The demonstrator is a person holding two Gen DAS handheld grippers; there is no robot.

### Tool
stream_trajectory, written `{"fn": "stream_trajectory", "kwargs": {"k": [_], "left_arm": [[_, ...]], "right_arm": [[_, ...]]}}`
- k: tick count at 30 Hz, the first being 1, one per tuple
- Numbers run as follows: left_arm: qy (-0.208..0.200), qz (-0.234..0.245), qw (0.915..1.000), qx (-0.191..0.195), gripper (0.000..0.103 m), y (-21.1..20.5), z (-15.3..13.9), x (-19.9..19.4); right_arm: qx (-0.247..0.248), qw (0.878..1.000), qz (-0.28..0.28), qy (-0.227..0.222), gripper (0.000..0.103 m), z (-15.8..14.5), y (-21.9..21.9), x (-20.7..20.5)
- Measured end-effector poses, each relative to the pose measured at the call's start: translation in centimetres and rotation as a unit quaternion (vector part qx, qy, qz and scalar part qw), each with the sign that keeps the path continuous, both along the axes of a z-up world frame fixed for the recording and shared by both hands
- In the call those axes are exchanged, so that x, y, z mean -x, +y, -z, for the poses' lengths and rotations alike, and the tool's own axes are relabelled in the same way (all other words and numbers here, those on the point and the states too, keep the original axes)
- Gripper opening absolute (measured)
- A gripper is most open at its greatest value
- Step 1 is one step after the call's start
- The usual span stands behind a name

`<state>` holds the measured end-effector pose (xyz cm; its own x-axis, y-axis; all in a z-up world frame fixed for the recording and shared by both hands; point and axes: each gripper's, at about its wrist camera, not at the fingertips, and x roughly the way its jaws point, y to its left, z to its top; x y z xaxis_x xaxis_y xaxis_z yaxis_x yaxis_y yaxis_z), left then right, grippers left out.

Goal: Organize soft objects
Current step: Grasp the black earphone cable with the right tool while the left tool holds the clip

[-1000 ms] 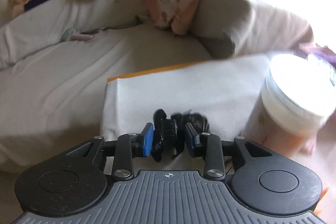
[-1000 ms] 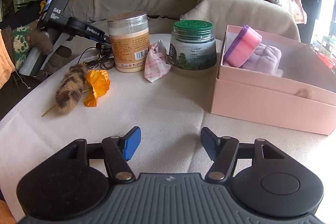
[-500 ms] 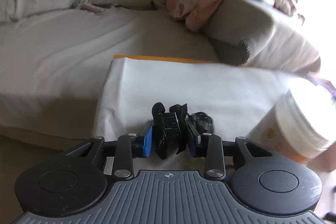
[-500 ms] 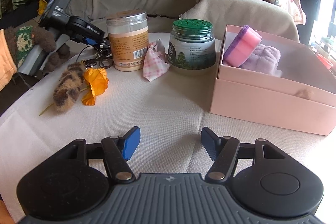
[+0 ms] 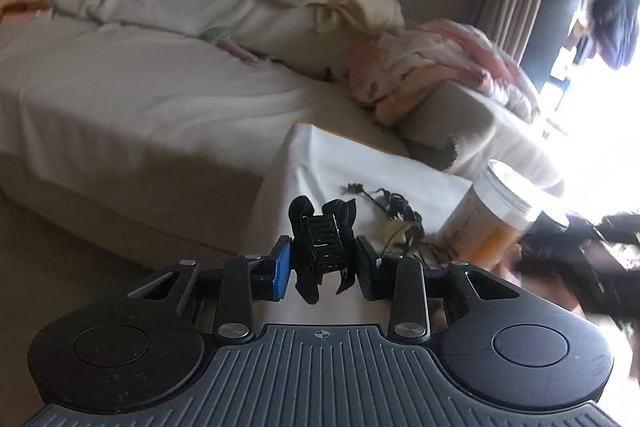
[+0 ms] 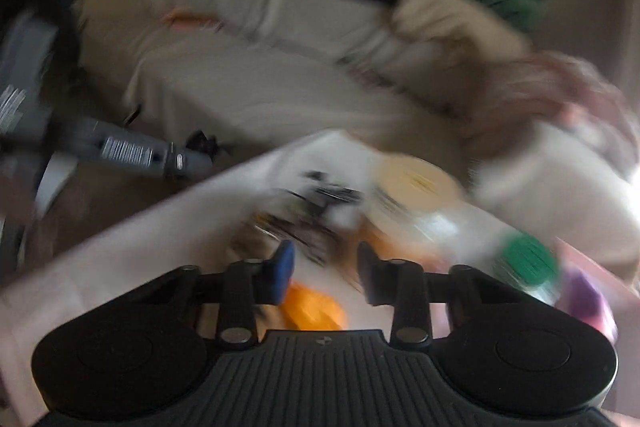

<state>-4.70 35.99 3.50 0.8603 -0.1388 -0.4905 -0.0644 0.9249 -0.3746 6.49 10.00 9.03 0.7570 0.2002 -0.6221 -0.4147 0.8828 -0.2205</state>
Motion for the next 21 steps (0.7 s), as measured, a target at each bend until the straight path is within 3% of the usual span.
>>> {"fn": "stream_trajectory", "kwargs": {"k": [3, 5, 9, 14, 17, 19, 21], "left_arm": [[-0.026, 0.003, 0.9987, 0.045, 0.037, 0.0, 0.7, 1.8], [-0.041, 0.002, 0.9972, 0.063, 0.037, -1.0, 1.5, 2.2], [-0.079, 0.007, 0.9950, 0.061, 0.037, -2.5, 2.2, 2.8], [-0.086, 0.012, 0.9931, 0.078, 0.037, -2.1, 2.5, 2.6], [-0.085, 0.010, 0.9926, 0.087, 0.037, -1.8, 2.6, 2.4], [-0.086, -0.004, 0.9917, 0.096, 0.037, -1.5, 2.8, 2.6], [-0.085, -0.017, 0.9912, 0.100, 0.037, -1.3, 2.9, 2.7]], "right_arm": [[0.024, 0.994, 0.026, 0.105, 0.032, -3.4, 2.5, -7.6], [0.025, 0.981, 0.067, 0.183, 0.032, -4.4, 3.1, -12.9], [0.045, 0.948, 0.139, 0.284, 0.032, -2.2, 3.3, -19.3], [0.090, 0.935, 0.164, 0.300, 0.030, 1.0, 4.3, -21.4], [0.118, 0.927, 0.165, 0.314, 0.019, 2.6, 5.0, -21.6], [0.145, 0.927, 0.160, 0.305, 0.018, 3.2, 5.5, -21.0], [0.136, 0.931, 0.143, 0.308, 0.011, 2.4, 5.6, -20.1]]}}
